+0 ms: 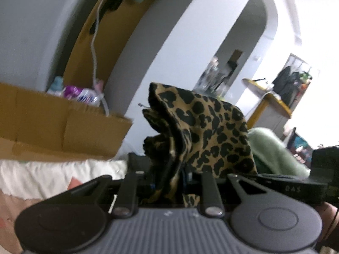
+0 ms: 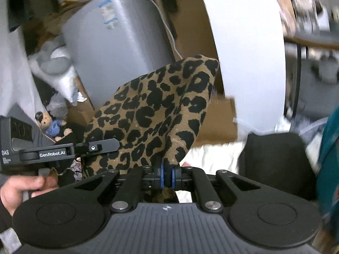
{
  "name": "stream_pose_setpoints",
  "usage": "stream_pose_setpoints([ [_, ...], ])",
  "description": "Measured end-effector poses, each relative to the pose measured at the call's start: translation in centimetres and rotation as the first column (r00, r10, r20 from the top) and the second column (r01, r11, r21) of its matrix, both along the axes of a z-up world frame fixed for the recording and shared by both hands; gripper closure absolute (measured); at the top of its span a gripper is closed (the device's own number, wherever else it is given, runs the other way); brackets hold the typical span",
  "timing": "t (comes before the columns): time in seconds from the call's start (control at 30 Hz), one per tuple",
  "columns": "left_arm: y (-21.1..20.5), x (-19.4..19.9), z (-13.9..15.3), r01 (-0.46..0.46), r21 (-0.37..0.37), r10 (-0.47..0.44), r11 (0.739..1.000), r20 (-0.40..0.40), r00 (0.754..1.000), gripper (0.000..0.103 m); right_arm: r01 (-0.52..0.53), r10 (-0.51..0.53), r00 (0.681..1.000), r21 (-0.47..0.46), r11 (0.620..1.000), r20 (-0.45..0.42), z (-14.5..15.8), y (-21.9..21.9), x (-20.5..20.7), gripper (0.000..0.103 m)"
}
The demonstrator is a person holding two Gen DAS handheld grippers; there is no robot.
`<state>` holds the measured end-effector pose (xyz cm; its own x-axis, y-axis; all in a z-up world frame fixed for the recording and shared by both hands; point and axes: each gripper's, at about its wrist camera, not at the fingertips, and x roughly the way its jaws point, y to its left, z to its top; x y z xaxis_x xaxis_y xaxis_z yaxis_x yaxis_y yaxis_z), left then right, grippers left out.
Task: Fold clothes
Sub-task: 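Carry the hanging shorts with both grippers toward the black bag beside the blanket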
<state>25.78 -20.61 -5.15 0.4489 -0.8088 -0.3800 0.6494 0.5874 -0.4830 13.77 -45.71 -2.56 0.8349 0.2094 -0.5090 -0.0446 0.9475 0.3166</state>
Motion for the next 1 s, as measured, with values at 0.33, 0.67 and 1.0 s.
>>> stream_pose_setpoints([
  [0.33, 0.3, -0.7, 1.1, -0.045, -0.009, 0.046, 0.999, 0.034, 0.998, 0.081, 0.001, 0.002, 0.997, -0.033, 0.999, 0.078, 1.2, 0.7, 0.1, 0.097],
  [0.67, -1.3, 0.1, -0.3, -0.052, 0.03, 0.052, 0.998, 0.018, 0.998, 0.081, -0.026, 0.027, 0.998, -0.017, 1.0, 0.059, -0.9, -1.2, 1.9, 0.097],
  [1.0, -5.7, 0.6, -0.4, -0.085, -0.008, 0.085, 0.996, 0.021, 0.996, 0.081, 0.003, 0.0, 0.998, -0.057, 0.998, 0.06, -0.4, -5.5, 3.2, 0.097],
])
